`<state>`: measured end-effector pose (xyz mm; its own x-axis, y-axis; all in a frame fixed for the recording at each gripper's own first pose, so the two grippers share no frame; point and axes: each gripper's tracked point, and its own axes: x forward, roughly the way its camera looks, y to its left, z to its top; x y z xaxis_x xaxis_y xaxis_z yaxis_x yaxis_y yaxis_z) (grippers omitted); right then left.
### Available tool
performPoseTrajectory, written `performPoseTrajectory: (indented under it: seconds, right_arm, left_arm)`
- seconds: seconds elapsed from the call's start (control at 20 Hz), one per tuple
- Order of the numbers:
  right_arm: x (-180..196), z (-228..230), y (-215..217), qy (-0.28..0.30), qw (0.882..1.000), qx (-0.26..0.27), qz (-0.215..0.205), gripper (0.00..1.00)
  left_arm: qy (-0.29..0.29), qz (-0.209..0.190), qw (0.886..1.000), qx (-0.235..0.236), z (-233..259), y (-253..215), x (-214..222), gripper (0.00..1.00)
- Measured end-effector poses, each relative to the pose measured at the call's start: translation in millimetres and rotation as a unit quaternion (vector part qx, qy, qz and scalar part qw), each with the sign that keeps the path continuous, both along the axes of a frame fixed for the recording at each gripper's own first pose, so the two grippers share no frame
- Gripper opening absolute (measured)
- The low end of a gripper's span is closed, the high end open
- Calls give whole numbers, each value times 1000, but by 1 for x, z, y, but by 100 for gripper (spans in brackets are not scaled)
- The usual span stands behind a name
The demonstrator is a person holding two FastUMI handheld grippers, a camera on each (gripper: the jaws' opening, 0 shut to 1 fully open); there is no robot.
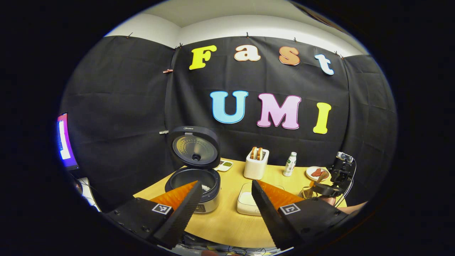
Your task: Close the left gripper, press the button to open the rice cooker; take a wooden spoon from the chopstick holder with the right hand, scoop a spoonful of rice and pour it into the rice cooker, then put the wooden spoon back into the chopstick holder.
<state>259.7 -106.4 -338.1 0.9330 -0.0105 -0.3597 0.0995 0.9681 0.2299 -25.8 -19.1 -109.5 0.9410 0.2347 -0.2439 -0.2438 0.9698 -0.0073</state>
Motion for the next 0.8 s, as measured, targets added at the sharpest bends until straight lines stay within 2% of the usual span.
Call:
performPoseTrajectory:
  seconds: [0.1, 0.2, 0.25, 0.35, 0.4, 0.8]
  right_arm:
    - [0, 6, 4, -9, 1000, 8, 8, 18]
    - [-2, 11, 6, -11, 1000, 6, 16, 34]
    - [-4, 16, 4, -14, 1000, 5, 16, 46]
    - [-6, 26, -4, -20, 1000, 4, 8, 87]
    - [-6, 31, -9, -22, 1000, 4, 2, 98]
    - [-24, 106, -44, -71, 997, -20, -19, 98]
  left_arm:
    - [1, -4, 1000, -1, 0, -2, 2, 94]
    - [-3, -6, 1000, -3, 3, -3, 4, 94]
    - [-6, -8, 1000, -4, 4, -3, 6, 94]
    - [-11, -12, 1000, -7, 5, -6, 8, 94]
    - [-13, -14, 1000, -8, 6, -7, 10, 94]
    - [-42, -26, 998, -29, 14, -3, 26, 94]
